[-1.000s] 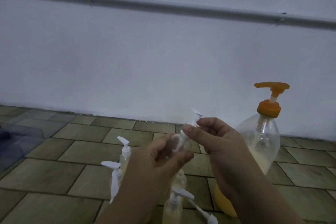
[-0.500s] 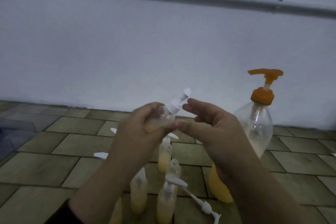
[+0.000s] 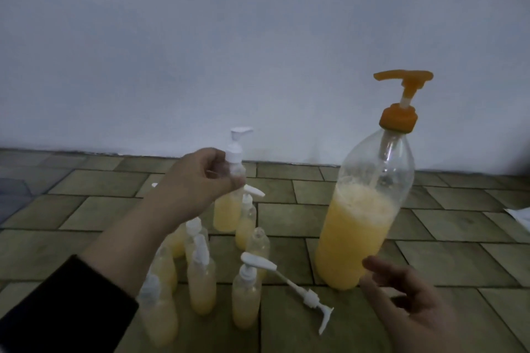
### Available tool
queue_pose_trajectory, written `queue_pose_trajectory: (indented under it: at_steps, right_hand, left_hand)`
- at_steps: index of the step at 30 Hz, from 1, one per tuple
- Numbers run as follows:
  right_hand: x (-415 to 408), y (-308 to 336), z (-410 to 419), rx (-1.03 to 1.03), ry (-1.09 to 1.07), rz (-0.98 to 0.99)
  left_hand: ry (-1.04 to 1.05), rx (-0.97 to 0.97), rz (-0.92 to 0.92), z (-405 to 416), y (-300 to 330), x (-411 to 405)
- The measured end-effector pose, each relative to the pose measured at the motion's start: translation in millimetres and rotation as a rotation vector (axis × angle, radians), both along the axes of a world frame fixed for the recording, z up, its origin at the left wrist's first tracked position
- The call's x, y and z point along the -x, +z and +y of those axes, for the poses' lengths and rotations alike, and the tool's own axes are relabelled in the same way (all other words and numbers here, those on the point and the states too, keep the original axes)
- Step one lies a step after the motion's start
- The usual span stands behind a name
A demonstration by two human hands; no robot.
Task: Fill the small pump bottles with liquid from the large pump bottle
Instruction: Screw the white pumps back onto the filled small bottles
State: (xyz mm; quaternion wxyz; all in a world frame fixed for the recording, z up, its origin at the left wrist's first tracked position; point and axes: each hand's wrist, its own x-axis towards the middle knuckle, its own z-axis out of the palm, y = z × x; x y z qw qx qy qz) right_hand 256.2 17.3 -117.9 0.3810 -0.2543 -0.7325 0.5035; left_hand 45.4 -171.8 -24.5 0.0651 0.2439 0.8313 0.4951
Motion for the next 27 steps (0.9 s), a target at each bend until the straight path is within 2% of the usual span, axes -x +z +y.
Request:
queue_pose_trajectory:
  at_steps: [5,8,11,13,16,21,24,27]
  right_hand:
    - [2.1,-41.8,7.6,-0.374,0.009,-0.155]
    - [8.9,-55.4,14.6,-0.702,0.084,-0.209]
    - [19.4,-75.4,17.2,-0.865,0.088,-0.324]
    - [27.0,-89.3,17.6,-0.882,0.087,-0.435]
    - [32.1,-103.4,17.8,-0.832,0.104,-0.445]
    - [30.2,-114.1,9.2,-0.824,0.04,-0.247]
    - [37.6,-131.7,10.7,-0.796,-0.042,-0.162]
    - [43.3,-143.8,9.2,-0.811,-0.059,-0.165]
  left_hand:
    - [-0.098,0.285,0.063,3.0,-6.5,-7.5]
    - [-0.14,0.456,0.118,7.7,-4.7,-11.4]
    - [-0.173,0.634,0.127,12.1,-9.1,-11.6]
    - [-0.206,0.689,0.103,15.7,-15.1,-11.8]
    - [-0.205,0.728,0.06,19.7,-21.4,-12.7]
    - [-0.141,0.696,0.03,15.8,-19.9,-10.2]
    - [-0.123,0.763,0.096,14.9,-16.9,-12.8]
    - [-0.157,0.802,0.2,16.2,-11.8,-19.4]
